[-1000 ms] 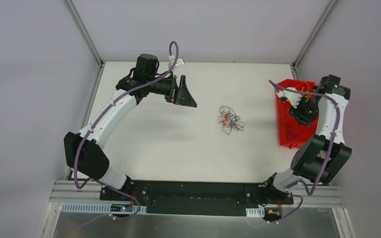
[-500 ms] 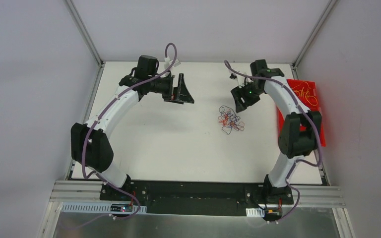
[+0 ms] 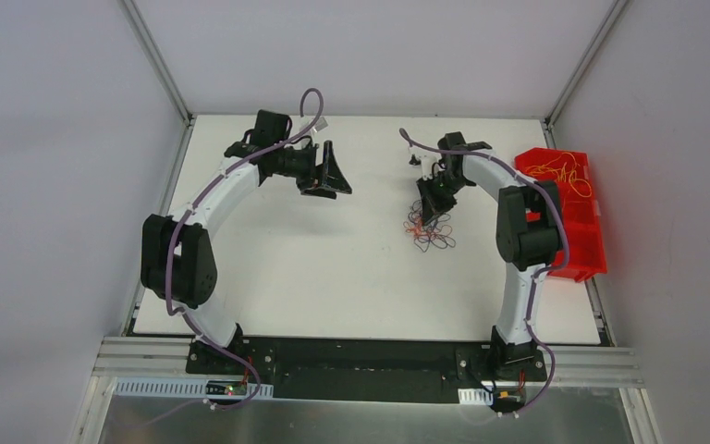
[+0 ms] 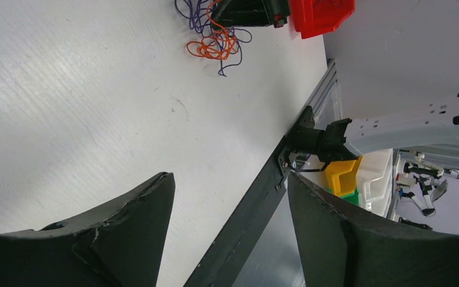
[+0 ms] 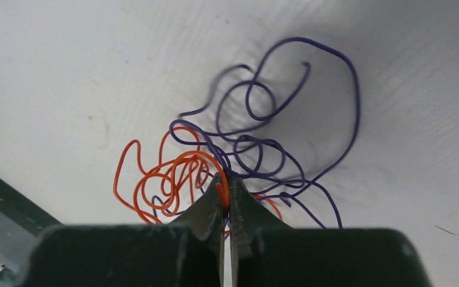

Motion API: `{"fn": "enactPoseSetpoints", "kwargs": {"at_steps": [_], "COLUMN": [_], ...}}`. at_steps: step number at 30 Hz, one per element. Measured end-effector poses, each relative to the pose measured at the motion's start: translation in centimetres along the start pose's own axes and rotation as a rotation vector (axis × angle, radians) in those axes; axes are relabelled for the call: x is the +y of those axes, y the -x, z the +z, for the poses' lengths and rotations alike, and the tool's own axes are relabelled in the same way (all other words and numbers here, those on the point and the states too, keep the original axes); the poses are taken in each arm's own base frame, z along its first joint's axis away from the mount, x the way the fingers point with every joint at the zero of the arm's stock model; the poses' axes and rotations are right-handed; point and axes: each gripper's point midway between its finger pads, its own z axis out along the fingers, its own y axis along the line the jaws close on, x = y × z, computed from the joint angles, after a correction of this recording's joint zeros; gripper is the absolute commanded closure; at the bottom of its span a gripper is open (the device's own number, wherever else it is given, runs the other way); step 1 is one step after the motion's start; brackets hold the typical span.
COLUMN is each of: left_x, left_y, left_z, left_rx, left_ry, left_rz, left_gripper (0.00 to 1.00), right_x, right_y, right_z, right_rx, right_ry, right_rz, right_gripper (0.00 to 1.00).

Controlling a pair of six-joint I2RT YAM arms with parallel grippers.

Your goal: Untangle the cables

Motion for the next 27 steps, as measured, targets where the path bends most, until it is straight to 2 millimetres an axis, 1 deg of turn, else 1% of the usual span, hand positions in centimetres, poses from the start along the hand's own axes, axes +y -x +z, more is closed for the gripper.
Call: {"fn": "enactPoseSetpoints", "kwargs": {"at_steps": [3, 5, 7, 9, 12, 14, 15, 17, 20, 22, 24, 25, 26, 27], "left_x": [0.6, 0.9, 1.1, 1.3, 1.4, 1.1, 0.8, 0.4, 0.0, 0.3, 0.9, 1.0, 1.1, 1.2], "left_y": [-0.3, -0.9, -1.5, -2.2, -3.5, -4.4, -4.8, -5.4, -5.7, -5.8, -5.9, -6.0, -6.2, -6.4], "left_z": [0.4, 0.6, 0.7, 0.9, 1.5, 2.2, 2.7, 3.9, 5.7, 6.8, 7.6, 7.9, 8.1, 8.3], "left_rx": [0.015, 0.031, 0.046, 0.064, 0.093, 0.118, 0.132, 0.151, 0.159, 0.152, 0.146, 0.152, 0.159, 0.162], "left_ry": [-0.002, -0.007, -0.016, -0.024, -0.032, -0.041, -0.049, -0.067, -0.097, -0.112, -0.119, -0.131, -0.15, -0.162], "left_rz": [-0.011, -0.019, -0.026, -0.033, -0.027, -0.018, -0.008, 0.015, 0.028, 0.019, 0.0, -0.015, -0.027, -0.044], "left_gripper": [0.36, 0.37, 0.37, 0.35, 0.27, 0.23, 0.23, 0.21, 0.22, 0.27, 0.37, 0.44, 0.54, 0.66], "right_x": [1.7, 3.6, 6.1, 8.8, 12.4, 14.2, 14.9, 15.9, 17.0, 17.7, 18.4, 18.5, 18.5, 18.4], "right_y": [0.7, 0.9, 1.1, 2.0, 3.5, 4.0, 4.2, 4.4, 4.5, 4.6, 4.5, 4.6, 4.5, 4.6], "right_z": [0.2, -0.1, -1.2, -3.0, -5.4, -6.1, -6.2, -6.0, -5.6, -5.4, -5.0, -4.8, -4.5, -4.3], "right_rx": [-0.041, -0.074, -0.111, -0.169, -0.262, -0.288, -0.294, -0.29, -0.282, -0.28, -0.275, -0.274, -0.268, -0.264], "right_ry": [0.063, 0.108, 0.15, 0.188, 0.238, 0.27, 0.289, 0.321, 0.359, 0.382, 0.407, 0.407, 0.405, 0.404], "right_rz": [0.007, -0.007, -0.034, -0.074, -0.122, -0.126, -0.118, -0.093, -0.056, -0.032, -0.007, 0.001, 0.014, 0.026], "right_gripper": [1.0, 1.0, 1.0, 1.0, 1.0, 1.0, 1.0, 1.0, 1.0, 1.0, 1.0, 1.0, 0.98, 0.95]}}
